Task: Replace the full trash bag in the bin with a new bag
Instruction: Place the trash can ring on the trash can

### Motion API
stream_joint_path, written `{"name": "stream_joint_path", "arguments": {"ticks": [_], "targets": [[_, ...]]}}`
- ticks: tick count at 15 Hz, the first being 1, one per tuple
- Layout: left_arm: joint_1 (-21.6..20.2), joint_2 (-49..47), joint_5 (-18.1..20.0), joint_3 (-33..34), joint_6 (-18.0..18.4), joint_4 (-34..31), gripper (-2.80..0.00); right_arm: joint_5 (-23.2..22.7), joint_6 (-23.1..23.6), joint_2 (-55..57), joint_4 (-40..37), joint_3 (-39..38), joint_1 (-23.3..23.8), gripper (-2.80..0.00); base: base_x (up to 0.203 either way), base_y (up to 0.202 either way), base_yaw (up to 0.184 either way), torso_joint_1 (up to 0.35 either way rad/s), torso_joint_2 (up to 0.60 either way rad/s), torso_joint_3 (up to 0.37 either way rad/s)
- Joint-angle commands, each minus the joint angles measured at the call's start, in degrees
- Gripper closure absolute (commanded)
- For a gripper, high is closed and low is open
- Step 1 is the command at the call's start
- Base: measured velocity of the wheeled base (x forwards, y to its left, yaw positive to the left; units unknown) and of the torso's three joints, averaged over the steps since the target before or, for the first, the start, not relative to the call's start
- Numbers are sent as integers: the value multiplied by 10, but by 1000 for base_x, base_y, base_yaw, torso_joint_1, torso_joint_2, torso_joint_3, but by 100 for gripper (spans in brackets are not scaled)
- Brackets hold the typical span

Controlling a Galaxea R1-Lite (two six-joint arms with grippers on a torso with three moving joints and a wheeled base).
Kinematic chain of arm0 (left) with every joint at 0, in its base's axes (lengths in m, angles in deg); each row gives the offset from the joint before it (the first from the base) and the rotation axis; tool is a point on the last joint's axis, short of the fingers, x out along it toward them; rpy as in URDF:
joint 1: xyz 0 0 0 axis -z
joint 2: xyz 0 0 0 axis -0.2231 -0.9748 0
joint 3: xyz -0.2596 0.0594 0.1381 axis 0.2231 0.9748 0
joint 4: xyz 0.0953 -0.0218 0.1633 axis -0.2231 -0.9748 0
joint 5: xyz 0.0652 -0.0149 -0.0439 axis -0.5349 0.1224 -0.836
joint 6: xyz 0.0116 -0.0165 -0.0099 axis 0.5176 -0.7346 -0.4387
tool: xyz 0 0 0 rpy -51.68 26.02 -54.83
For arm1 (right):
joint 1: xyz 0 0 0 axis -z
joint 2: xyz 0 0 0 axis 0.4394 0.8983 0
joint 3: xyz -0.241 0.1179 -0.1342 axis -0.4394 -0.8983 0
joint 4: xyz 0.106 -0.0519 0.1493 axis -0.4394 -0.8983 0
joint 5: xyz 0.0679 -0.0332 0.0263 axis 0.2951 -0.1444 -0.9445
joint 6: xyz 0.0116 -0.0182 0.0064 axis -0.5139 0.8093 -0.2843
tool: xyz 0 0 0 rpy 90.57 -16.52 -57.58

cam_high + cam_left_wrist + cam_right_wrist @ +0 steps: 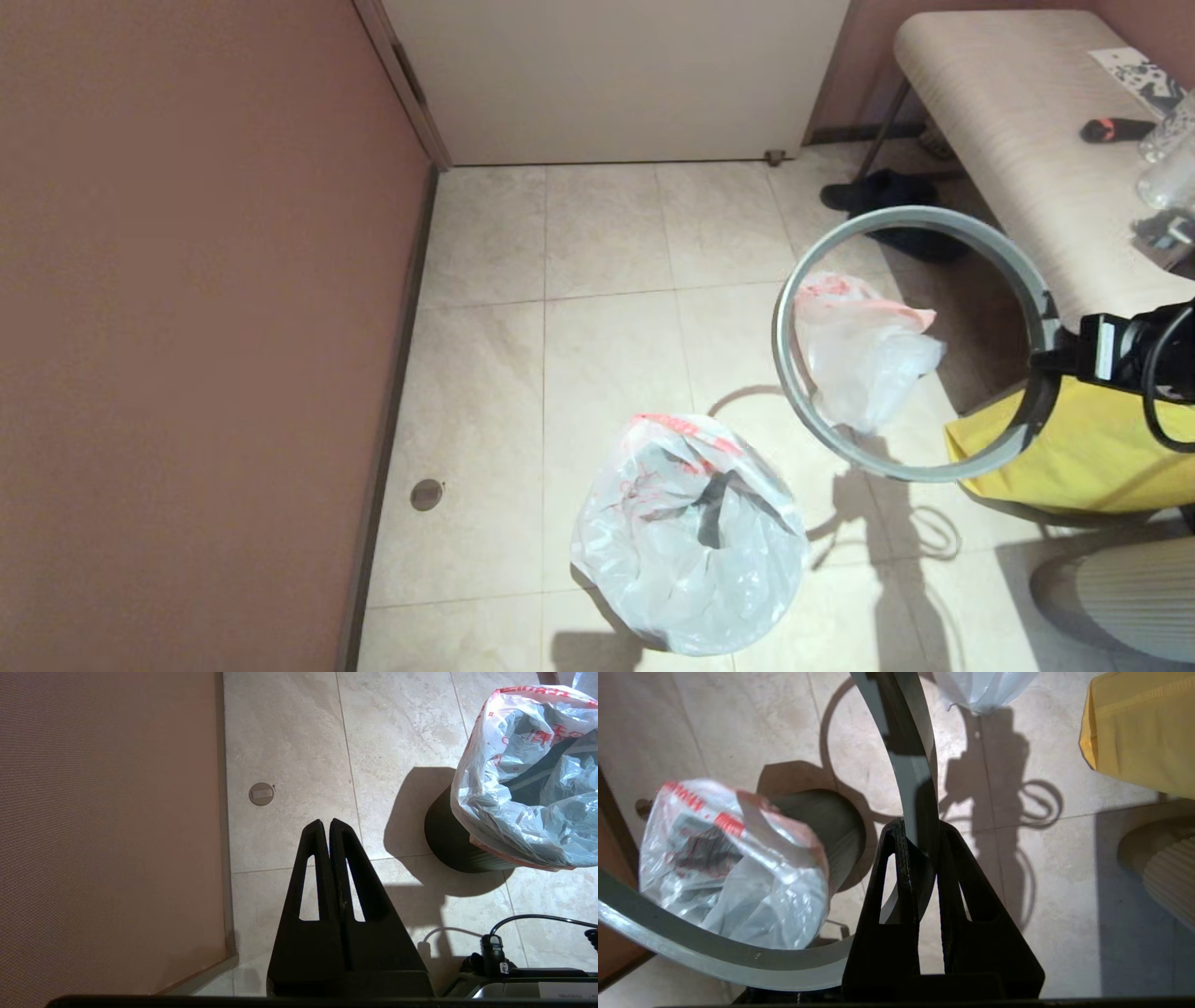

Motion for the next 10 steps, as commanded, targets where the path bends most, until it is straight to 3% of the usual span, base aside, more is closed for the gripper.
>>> {"name": "stream_joint_path", "arguments": {"ticks": [1, 3, 5, 7, 10], "targets": [[0, -1, 0, 0, 0, 0, 0, 15, -1, -79, -47, 1, -47, 0, 0, 0, 0, 0, 0, 0], [0, -1, 0, 0, 0, 0, 0, 69, -2, -95, -74, -1, -78, 0, 0, 0, 0, 0, 0, 0], [0, -1, 0, 0, -1, 0, 0, 74, -2, -109, -91, -1, -85, 0, 0, 0, 0, 0, 0, 0], [0, -1, 0, 0, 0, 0, 0, 80, 0, -124, -147, -3, -129, 0, 0, 0, 0, 0, 0, 0], [0, -1, 0, 0, 0, 0, 0, 121, -1, -122, -164, -37, -187, 0, 0, 0, 0, 0, 0, 0]]}}
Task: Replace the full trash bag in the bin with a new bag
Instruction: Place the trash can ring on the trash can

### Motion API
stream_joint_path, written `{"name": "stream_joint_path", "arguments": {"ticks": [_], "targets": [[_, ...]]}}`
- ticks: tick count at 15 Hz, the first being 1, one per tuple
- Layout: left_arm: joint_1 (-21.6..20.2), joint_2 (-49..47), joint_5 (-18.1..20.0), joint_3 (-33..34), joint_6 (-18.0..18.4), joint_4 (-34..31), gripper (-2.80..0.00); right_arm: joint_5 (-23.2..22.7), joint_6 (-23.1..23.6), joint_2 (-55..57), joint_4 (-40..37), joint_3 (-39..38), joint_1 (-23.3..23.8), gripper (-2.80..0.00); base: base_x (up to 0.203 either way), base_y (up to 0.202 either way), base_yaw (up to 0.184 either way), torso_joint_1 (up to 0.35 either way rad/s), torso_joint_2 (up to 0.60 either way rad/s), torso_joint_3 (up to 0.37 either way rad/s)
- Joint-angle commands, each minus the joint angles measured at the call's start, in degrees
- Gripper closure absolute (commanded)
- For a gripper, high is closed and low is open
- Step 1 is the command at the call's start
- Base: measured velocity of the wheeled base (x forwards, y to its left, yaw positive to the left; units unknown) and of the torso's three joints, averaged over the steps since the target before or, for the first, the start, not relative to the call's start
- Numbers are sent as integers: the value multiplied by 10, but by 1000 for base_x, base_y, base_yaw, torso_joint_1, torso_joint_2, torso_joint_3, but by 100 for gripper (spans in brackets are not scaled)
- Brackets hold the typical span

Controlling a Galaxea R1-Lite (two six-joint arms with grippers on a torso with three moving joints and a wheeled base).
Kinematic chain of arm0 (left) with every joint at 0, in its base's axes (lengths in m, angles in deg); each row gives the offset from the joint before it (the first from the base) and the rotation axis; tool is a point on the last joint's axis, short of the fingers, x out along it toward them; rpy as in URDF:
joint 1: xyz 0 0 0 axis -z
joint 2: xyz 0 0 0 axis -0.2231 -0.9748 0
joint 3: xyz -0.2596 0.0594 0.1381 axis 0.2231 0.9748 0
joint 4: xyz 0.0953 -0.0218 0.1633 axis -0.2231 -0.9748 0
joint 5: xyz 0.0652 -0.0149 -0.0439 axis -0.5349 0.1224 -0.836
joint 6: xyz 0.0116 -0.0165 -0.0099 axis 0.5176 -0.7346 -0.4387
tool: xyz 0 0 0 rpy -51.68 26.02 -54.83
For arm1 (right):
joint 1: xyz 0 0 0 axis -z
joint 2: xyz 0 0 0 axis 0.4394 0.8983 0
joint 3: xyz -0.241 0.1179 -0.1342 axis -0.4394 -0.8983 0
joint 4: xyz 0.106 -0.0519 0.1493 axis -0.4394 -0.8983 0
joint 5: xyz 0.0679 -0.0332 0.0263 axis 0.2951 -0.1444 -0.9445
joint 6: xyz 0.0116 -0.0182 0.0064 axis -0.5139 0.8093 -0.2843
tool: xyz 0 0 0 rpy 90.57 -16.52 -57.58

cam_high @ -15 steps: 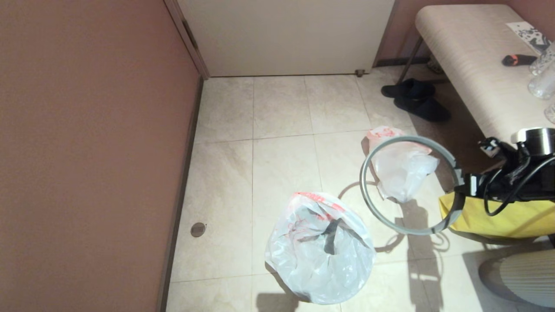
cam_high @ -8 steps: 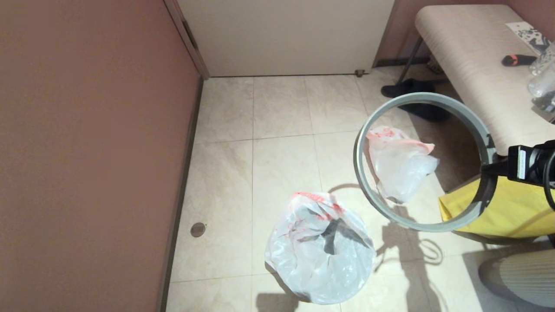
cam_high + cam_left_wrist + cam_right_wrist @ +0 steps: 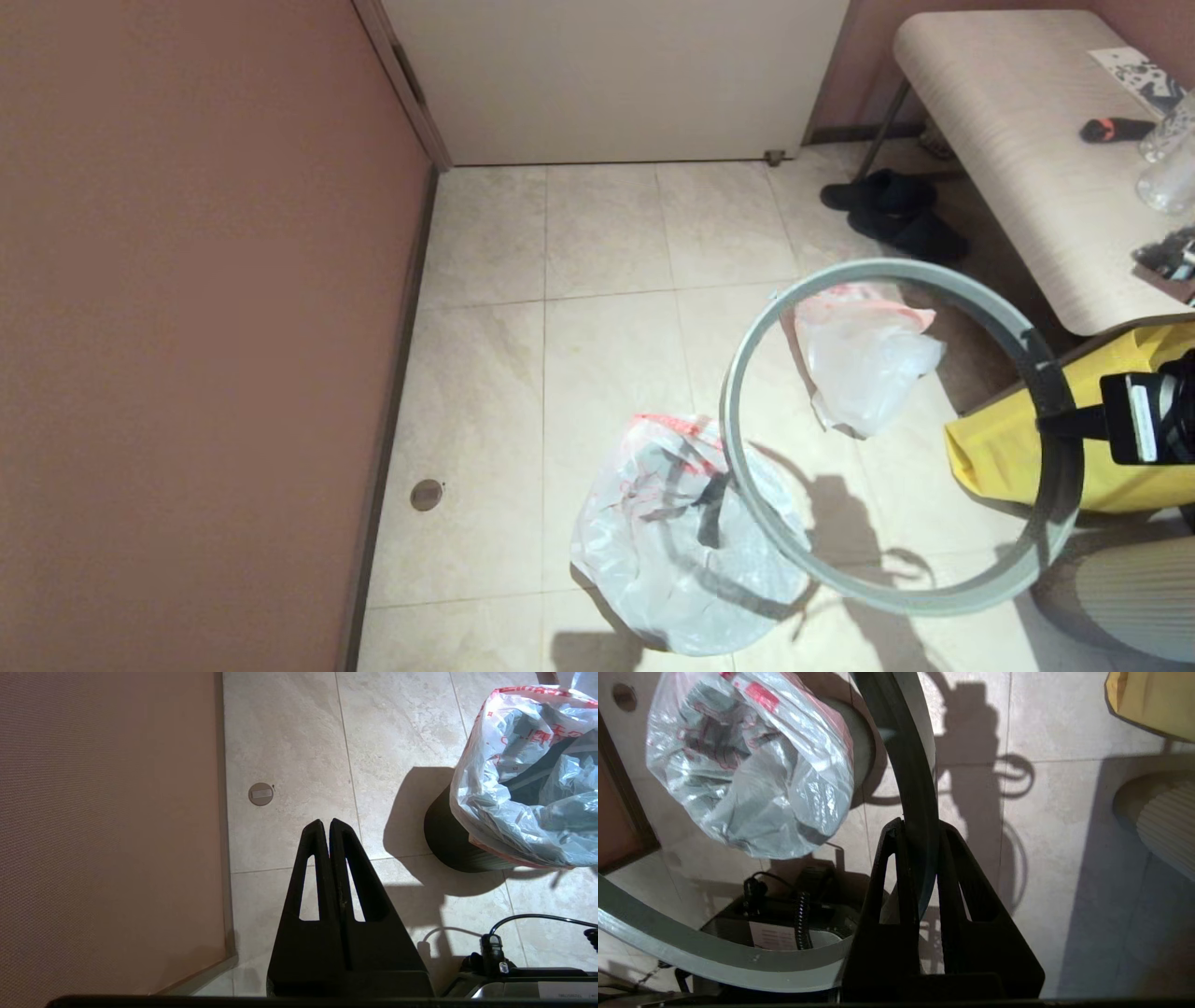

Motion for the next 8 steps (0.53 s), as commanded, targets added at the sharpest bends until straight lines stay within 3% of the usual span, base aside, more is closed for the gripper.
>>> {"name": "stream_joint_path", "arguments": {"ticks": [1, 5, 8], "targets": [[0, -1, 0, 0, 0, 0, 0, 14, -2, 6, -2, -22, -41, 0, 0, 0, 0, 0, 0, 0], [0, -1, 2, 1, 9, -1, 0, 15, -9, 38, 1, -29, -78, 0, 0, 0, 0, 0, 0, 0], [0, -2, 13, -12, 57, 15, 0, 15, -44, 91, 8, -33, -101, 0, 0, 0, 0, 0, 0, 0]]}}
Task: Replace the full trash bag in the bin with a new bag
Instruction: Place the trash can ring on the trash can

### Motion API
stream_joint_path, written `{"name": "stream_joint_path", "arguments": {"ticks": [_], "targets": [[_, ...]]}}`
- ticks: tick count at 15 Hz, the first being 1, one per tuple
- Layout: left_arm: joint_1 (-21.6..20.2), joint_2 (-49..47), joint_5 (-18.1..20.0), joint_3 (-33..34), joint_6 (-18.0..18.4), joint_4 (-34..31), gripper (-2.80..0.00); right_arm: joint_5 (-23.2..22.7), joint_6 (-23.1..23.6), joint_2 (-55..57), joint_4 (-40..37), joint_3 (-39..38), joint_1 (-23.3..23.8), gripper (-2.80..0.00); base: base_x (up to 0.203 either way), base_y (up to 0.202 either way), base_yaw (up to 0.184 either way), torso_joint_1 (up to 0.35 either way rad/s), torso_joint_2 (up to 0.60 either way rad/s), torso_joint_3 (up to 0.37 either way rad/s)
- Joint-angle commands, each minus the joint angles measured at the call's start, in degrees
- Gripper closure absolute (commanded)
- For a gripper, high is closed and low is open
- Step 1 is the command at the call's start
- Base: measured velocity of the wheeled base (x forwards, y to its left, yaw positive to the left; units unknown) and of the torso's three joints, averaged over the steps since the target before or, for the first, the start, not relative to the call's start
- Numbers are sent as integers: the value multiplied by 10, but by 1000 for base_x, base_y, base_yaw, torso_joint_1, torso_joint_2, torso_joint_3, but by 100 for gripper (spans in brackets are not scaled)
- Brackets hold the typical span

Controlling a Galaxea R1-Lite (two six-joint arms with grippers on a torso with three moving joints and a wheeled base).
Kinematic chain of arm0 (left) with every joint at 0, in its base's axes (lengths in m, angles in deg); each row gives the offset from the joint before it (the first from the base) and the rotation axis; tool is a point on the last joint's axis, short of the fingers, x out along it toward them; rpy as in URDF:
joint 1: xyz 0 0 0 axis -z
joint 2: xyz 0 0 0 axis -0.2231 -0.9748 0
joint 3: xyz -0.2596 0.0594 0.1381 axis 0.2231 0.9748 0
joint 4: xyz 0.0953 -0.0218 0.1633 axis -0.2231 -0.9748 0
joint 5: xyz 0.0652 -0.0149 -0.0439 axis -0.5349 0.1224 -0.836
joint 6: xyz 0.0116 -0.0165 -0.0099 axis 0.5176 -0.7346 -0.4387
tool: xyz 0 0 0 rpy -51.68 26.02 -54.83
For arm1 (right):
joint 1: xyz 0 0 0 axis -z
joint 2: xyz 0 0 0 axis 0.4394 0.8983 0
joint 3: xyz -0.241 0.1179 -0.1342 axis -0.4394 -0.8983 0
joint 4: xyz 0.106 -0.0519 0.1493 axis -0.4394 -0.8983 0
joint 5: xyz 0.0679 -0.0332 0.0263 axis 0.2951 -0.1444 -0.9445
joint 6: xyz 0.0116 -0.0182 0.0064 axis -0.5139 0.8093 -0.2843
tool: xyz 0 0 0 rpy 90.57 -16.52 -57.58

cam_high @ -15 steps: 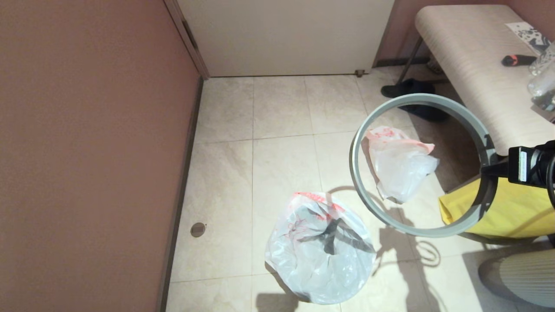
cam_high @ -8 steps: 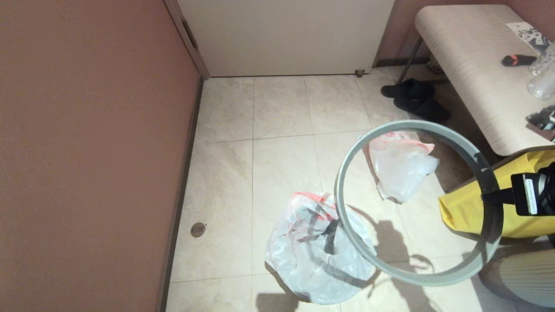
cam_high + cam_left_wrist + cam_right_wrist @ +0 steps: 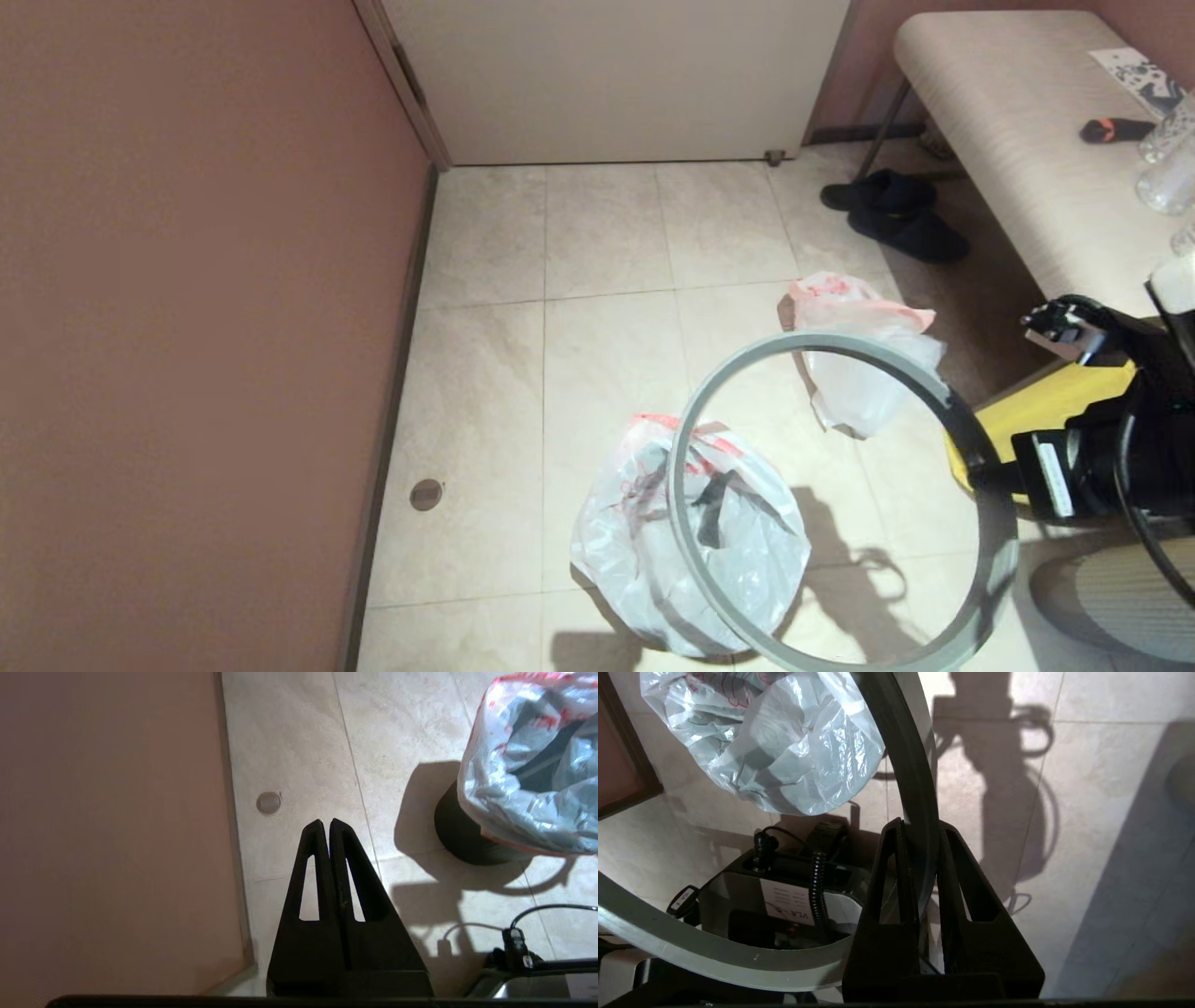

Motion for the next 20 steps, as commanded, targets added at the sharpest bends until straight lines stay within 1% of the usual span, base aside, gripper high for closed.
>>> {"name": "stream_joint_path", "arguments": {"ticks": [1, 2, 3, 6, 8, 10, 12, 13, 14, 15, 18, 20], "targets": [[1, -6, 10, -25, 4, 4, 0, -1, -9, 57, 19, -9, -17, 0, 0, 0, 0, 0, 0, 0], [1, -29, 29, -51, 4, 0, 0, -1, -10, 78, 42, -17, -25, 0, 0, 0, 0, 0, 0, 0], [1, -68, 55, -72, 5, -3, 0, 0, -10, 100, 63, -24, -35, 0, 0, 0, 0, 0, 0, 0], [0, -207, 166, -137, 4, 3, 0, 2, -9, 151, 105, -32, -77, 0, 0, 0, 0, 0, 0, 0], [1, -310, 217, -169, -3, 29, 0, 3, -7, 169, 113, -35, -94, 0, 0, 0, 0, 0, 0, 0], [5, -420, 250, -187, -24, 88, 0, 15, -8, 196, 129, -35, -106, 0, 0, 0, 0, 0, 0, 0], [24, -510, 266, -199, -59, 167, 0, 27, -9, 232, 169, -36, -109, 0, 0, 0, 0, 0, 0, 0], [44, -536, 269, -204, -79, 199, 0, 29, -9, 249, 186, -36, -109, 0, 0, 0, 0, 0, 0, 0], [64, -547, 270, -206, -97, 218, 0, 30, -9, 266, 200, -36, -109, 0, 0, 0, 0, 0, 0, 0], [69, -548, 270, -206, -108, 223, 0, 31, -9, 279, 212, -35, -109, 0, 0, 0, 0, 0, 0, 0], [70, -557, 269, -208, -108, 223, 0, 31, -9, 336, 263, -27, -107, 0, 0, 0, 0, 0, 0, 0], [76, -559, 269, -209, -106, 223, 0, 31, -9, 369, 285, -12, -104, 0, 0, 0, 0, 0, 0, 0]]}}
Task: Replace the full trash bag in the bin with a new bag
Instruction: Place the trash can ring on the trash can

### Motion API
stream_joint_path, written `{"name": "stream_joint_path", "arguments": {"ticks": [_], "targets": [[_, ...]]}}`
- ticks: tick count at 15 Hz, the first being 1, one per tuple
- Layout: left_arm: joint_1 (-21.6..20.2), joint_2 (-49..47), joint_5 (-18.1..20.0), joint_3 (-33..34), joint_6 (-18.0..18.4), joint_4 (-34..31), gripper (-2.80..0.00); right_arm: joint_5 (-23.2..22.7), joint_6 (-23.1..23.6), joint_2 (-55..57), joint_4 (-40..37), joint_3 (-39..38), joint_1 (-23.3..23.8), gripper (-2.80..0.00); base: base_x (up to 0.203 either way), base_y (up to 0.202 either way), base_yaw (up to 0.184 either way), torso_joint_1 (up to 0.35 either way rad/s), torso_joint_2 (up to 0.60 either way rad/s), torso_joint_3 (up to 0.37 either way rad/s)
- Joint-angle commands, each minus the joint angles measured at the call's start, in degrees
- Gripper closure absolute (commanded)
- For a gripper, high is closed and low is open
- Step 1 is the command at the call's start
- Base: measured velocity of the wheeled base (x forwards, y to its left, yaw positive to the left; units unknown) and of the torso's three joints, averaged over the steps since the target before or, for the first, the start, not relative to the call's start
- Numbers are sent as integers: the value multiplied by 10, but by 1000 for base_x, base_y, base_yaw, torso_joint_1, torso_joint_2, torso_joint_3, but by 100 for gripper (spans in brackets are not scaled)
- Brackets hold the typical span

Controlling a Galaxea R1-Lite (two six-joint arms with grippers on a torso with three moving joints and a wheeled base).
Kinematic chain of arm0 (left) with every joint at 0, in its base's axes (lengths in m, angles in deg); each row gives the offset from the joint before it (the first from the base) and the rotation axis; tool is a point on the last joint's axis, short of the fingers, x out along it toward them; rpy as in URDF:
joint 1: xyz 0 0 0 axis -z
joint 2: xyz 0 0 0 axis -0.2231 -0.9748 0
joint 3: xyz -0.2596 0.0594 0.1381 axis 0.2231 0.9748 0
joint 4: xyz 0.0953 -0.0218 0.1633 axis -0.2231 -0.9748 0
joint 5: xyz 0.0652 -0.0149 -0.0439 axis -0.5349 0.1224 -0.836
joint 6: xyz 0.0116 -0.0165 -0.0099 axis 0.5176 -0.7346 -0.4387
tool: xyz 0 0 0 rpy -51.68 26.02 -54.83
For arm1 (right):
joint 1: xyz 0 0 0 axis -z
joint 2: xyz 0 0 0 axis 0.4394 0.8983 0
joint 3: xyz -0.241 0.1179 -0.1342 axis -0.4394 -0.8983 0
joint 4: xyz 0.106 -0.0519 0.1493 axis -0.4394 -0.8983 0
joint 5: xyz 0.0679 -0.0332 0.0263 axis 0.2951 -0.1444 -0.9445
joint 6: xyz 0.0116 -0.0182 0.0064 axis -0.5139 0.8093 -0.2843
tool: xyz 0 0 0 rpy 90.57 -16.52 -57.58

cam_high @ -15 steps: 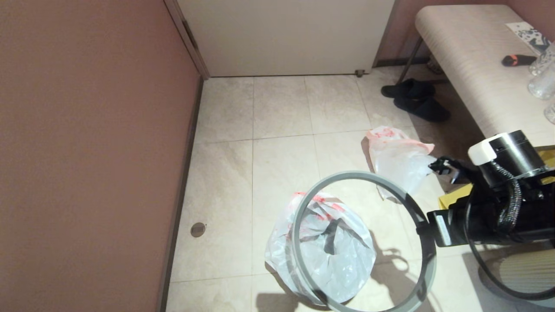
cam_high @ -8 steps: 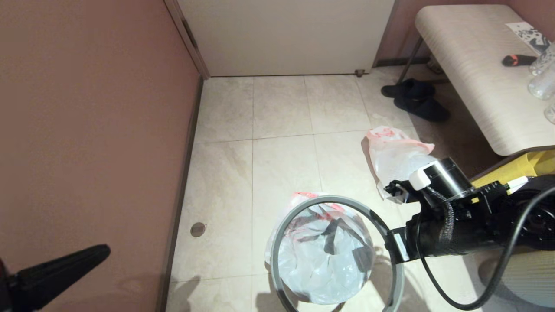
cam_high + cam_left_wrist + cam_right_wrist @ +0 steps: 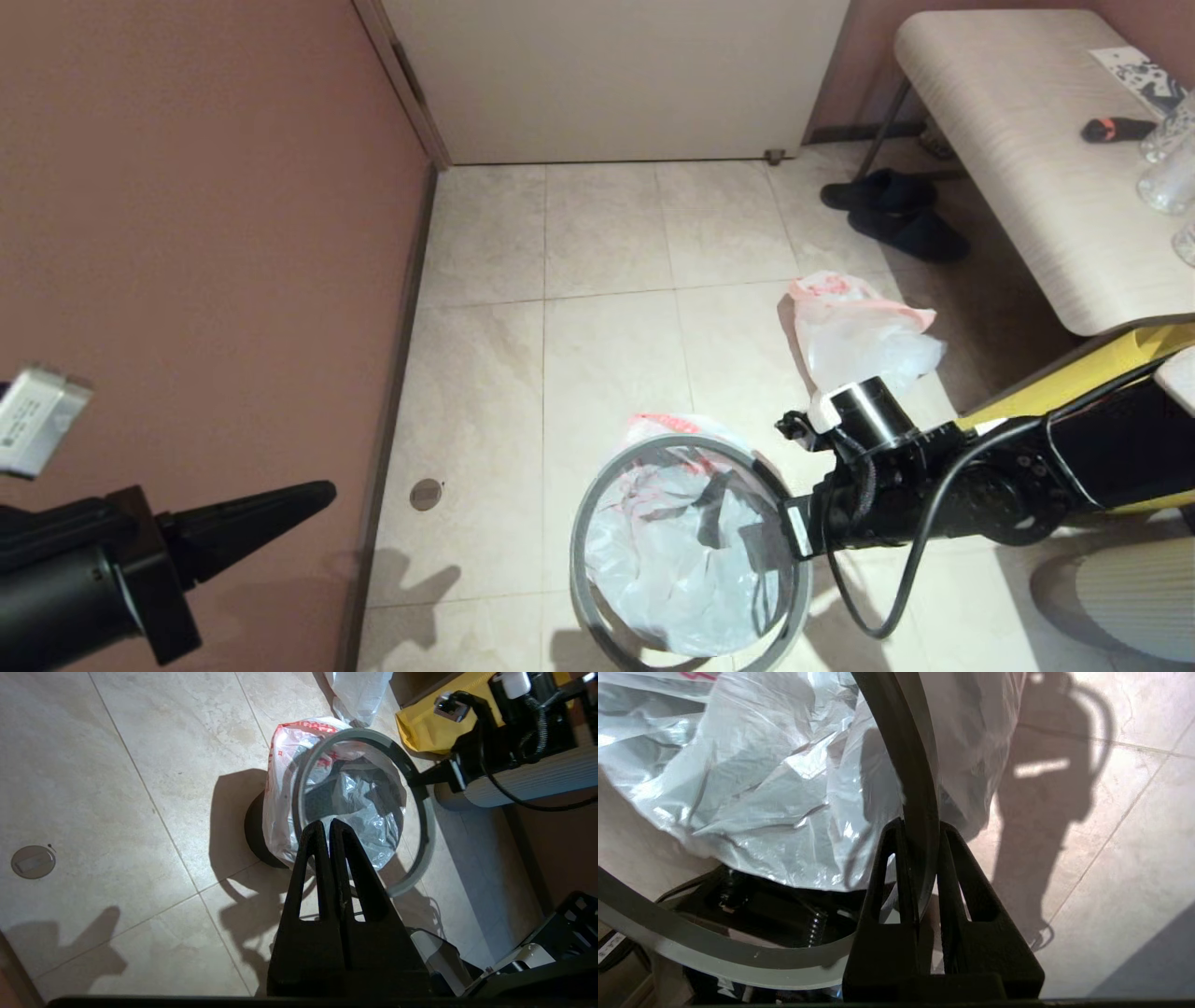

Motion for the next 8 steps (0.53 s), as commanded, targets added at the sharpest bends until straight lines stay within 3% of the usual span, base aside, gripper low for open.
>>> {"name": "stream_joint_path", "arguments": {"ticks": [1, 8], "targets": [[3, -10, 1, -1, 0, 2, 0, 0, -1, 57, 9, 23, 4, 0, 0, 0, 0, 0, 0, 0], [11, -9, 0, 0, -1, 1, 0, 1, 2, 108, 9, 103, 37, 0, 0, 0, 0, 0, 0, 0]]}}
